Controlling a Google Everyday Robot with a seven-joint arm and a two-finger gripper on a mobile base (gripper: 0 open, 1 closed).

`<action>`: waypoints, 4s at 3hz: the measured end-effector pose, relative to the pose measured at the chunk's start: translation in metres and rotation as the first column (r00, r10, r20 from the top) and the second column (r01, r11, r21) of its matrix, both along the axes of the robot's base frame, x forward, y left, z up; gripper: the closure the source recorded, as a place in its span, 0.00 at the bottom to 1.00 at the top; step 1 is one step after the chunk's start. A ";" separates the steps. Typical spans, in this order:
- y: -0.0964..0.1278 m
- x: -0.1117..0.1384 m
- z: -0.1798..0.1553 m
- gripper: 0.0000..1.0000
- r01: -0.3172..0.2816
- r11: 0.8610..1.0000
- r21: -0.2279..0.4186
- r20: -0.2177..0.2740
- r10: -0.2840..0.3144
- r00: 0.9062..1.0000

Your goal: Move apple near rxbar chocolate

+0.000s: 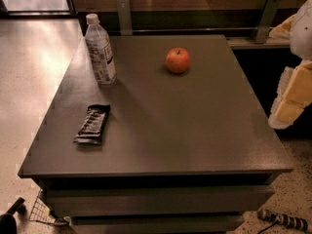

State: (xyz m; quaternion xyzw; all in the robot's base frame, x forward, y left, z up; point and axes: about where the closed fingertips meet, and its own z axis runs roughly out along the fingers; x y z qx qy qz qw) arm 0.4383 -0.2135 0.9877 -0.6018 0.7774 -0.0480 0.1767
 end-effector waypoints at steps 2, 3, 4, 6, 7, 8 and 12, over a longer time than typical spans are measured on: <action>0.002 0.025 0.005 0.00 -0.007 0.998 0.067 0.058 0.003 0.998; 0.011 0.093 0.000 0.00 -0.056 0.957 0.283 0.174 0.006 0.985; 0.033 0.153 -0.004 0.00 -0.133 0.854 0.503 0.281 -0.015 0.960; 0.068 0.199 0.007 0.00 -0.202 0.681 0.704 0.371 -0.110 0.922; 0.067 0.199 0.006 0.00 -0.200 0.685 0.700 0.369 -0.106 0.923; 0.077 0.220 -0.015 0.00 -0.194 0.680 0.707 0.352 -0.100 0.931; 0.124 0.294 -0.139 0.00 -0.064 0.627 0.777 0.171 -0.112 0.979</action>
Offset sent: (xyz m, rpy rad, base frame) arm 0.1442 0.0087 0.0252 0.3994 -0.2775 0.0301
